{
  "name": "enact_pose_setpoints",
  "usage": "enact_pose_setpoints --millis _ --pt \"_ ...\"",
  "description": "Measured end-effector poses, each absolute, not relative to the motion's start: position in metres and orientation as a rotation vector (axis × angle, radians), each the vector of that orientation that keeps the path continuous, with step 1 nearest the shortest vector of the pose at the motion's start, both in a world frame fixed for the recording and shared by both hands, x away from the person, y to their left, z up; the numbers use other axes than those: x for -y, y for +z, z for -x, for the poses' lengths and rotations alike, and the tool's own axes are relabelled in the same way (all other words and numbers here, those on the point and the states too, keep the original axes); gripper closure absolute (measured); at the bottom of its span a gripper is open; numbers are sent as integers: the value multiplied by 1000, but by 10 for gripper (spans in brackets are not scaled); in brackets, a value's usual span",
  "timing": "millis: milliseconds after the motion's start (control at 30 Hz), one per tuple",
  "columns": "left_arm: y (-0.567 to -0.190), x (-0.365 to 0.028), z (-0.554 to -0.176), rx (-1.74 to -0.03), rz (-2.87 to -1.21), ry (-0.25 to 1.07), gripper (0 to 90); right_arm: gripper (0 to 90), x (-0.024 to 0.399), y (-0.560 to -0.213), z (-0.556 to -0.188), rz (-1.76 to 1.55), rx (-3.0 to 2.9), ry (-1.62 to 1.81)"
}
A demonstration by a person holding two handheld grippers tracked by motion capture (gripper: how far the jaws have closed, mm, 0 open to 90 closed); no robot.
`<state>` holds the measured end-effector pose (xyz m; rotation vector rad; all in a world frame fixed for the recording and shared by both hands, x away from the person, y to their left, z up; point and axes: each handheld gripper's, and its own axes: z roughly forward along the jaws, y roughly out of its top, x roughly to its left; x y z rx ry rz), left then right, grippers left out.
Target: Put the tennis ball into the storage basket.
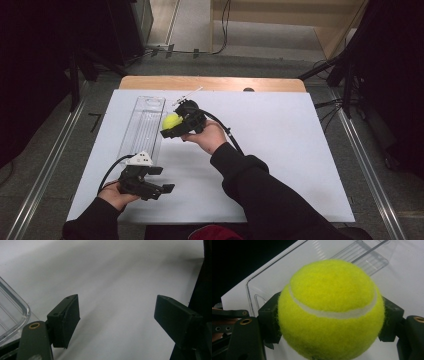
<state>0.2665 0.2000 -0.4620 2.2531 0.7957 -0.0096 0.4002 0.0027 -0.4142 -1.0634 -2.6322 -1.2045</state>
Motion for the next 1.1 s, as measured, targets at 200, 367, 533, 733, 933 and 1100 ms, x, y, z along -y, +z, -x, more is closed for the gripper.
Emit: enact_pose_setpoints --millis 200,367,533,733,933,1100 --pt "-462 -200 -267 -799 -2255 -9 216 228 -9 -410 -404 1065 2629 -1197" --pt "-462 -200 -267 -800 -2252 -11 216 228 -14 -406 -406 1058 2639 -1201" --pt "-463 -200 -267 -802 -2257 -9 216 228 -20 -402 -410 1057 2639 -1206" --pt "-463 -200 -267 -800 -2261 -8 216 228 -26 -397 -416 1055 2633 -1210" --pt "-463 -201 -267 -798 -2261 -9 216 228 -36 -393 -421 1051 2633 -1205" --pt "-463 -201 -267 -800 -2260 -7 216 228 -45 -391 -427 1052 2633 -1203"
